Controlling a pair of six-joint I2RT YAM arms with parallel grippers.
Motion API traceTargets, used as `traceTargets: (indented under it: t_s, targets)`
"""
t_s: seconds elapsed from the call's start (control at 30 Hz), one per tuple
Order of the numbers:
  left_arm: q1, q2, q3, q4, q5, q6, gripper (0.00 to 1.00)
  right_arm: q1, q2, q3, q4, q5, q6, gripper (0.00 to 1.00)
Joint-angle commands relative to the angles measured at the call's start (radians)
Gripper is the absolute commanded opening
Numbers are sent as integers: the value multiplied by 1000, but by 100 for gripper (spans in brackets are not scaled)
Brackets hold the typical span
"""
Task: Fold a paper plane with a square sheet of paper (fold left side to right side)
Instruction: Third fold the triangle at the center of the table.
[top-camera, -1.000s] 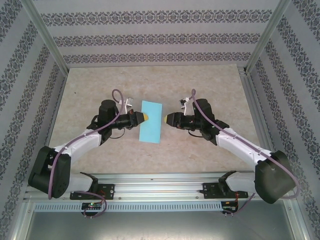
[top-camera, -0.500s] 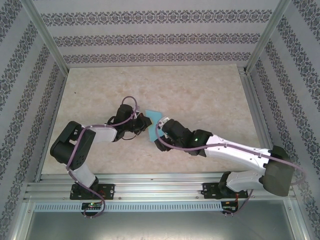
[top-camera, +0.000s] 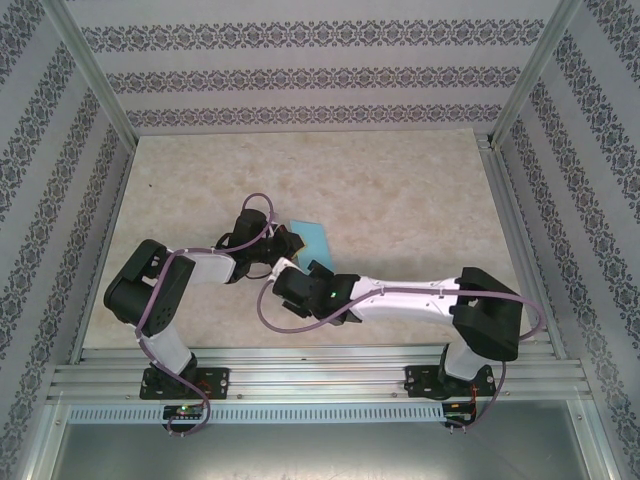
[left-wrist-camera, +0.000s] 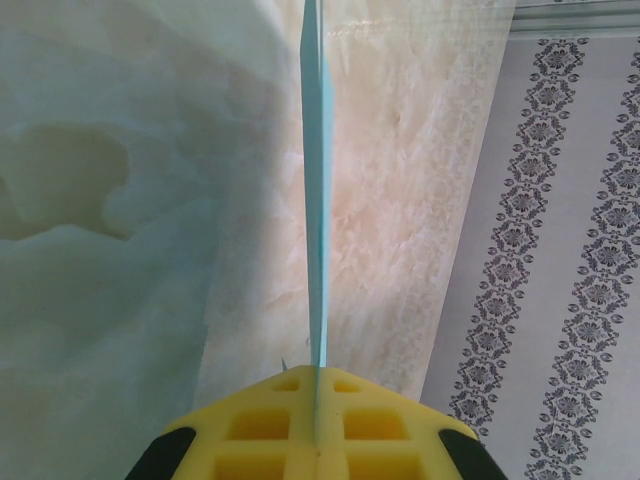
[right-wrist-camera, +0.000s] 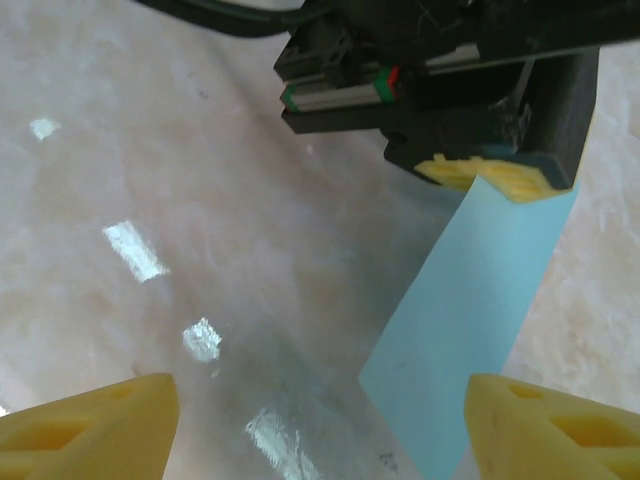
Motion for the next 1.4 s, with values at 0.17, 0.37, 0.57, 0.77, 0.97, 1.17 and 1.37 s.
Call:
traceTargets:
  t_s: [0.17, 0.37, 0.57, 0.77, 0.97, 1.17, 1.37]
  targets:
    - [-12, 7, 19, 29, 20, -4, 0, -13, 72, 42, 10, 55, -29, 62]
    - [-12, 8, 24, 18, 32, 7, 0, -28, 55, 32, 19, 27, -16, 27]
    - [-13, 3, 11, -12, 47, 50, 0, -51, 21, 5, 19, -43, -21, 0]
    - [7, -34, 5, -131, 64, 164, 28, -65, 15, -5, 15, -172, -25, 0]
    - [124, -128, -55, -265, 104, 281, 60, -80, 39, 10, 15, -243, -16, 0]
    - [246, -249, -8, -528, 125, 463, 71, -87, 65, 27, 16, -296, -8, 0]
    - [269, -204, 47, -485, 214, 478, 50, -91, 74, 34, 22, -316, -1, 0]
